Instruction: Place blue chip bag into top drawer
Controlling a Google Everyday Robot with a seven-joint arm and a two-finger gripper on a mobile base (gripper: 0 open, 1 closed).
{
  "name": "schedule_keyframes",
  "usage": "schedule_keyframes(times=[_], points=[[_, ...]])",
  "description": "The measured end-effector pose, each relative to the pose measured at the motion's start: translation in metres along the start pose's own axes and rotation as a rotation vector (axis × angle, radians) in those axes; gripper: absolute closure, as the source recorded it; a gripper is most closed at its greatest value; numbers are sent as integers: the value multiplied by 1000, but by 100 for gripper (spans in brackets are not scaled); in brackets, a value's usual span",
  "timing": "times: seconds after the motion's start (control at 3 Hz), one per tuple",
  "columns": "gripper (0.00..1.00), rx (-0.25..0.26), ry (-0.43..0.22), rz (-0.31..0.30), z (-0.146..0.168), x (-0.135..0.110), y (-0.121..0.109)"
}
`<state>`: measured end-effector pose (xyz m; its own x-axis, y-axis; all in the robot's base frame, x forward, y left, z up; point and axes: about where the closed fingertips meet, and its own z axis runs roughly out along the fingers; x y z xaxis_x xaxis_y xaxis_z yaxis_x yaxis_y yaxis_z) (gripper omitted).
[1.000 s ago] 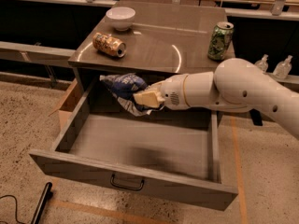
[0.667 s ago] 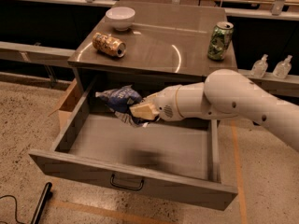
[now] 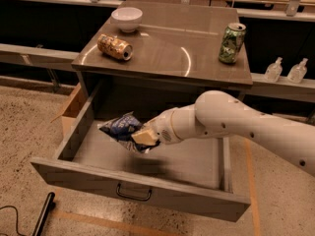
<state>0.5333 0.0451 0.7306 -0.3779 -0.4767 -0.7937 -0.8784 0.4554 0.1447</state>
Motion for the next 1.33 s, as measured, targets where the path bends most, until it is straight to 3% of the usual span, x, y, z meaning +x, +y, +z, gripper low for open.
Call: schedule_keyframes(times=[0.67,1.0,1.33], points=[[36,-24,84,-26,32,21,11],[11,-20,124,-48,40,25,5],[5,36,128,-42,28,20,-13]])
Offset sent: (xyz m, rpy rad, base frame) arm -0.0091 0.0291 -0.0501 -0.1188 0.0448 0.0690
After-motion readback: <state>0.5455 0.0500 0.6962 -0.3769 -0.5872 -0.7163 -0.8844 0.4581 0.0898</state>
